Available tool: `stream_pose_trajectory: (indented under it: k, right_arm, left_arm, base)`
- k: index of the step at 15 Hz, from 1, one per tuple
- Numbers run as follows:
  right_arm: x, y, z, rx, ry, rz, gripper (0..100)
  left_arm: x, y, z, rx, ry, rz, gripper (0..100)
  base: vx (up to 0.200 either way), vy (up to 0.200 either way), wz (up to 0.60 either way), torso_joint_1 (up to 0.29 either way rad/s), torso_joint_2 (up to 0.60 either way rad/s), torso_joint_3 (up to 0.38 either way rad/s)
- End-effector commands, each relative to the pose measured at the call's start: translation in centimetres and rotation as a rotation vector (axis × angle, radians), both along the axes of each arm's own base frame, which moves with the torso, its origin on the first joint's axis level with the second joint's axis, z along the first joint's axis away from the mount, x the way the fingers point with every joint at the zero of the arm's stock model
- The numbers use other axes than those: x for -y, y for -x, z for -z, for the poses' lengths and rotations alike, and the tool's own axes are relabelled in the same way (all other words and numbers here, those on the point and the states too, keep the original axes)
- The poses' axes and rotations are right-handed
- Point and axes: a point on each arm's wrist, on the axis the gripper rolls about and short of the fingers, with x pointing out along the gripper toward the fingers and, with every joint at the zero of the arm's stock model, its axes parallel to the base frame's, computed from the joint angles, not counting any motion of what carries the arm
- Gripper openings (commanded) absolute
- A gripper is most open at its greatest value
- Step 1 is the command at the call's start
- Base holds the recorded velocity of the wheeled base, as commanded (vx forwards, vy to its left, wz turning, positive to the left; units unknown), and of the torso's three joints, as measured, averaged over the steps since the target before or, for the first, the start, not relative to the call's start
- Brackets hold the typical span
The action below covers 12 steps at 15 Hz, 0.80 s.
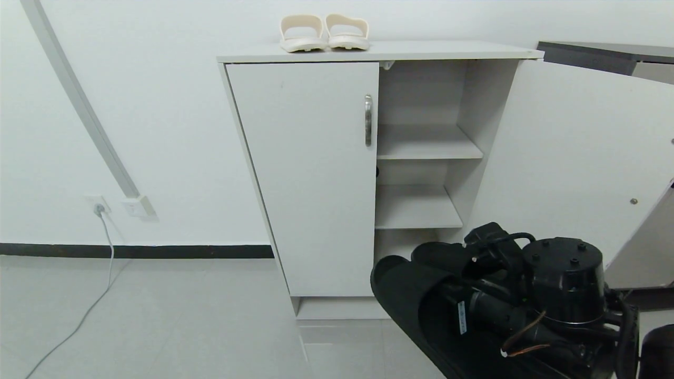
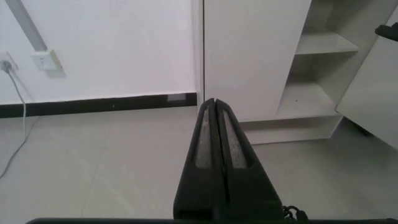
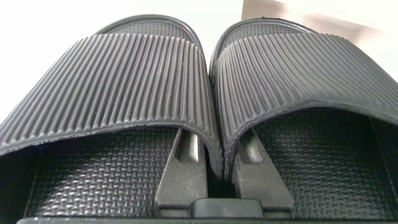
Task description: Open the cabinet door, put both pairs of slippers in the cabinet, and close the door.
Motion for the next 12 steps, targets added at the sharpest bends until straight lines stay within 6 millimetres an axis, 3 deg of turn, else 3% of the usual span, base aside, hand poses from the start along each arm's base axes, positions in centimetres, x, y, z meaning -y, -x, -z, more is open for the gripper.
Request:
stream_pose_trajectory:
  k: [1,4,12]
  right_arm:
    - [-2.2,-1.5,0.9,0.003,-0.004,0.064,0]
    - [-5.8,-5.5,1.7,0.073,-0.039,0.359,0]
    - [-7.0,-6.1,1.5,0.103,-0.042,0.384,0]
  left_arm:
    - [0.0,0.0,0.0,-0.001,-0.001,-0.001,0]
    - [0.0,0.0,0.0,-0.001,-0.004,0.001,0]
    - [0.0,0.0,0.0,-0.001,-0.005,0.003,0]
  base:
    - [0.0,0.0,0.0,0.0,0.0,0.0]
    - [0.0,0.0,0.0,0.0,0.0,0.0]
    - [0.0,-0.2,0.0,0.005,0.0,0.004]
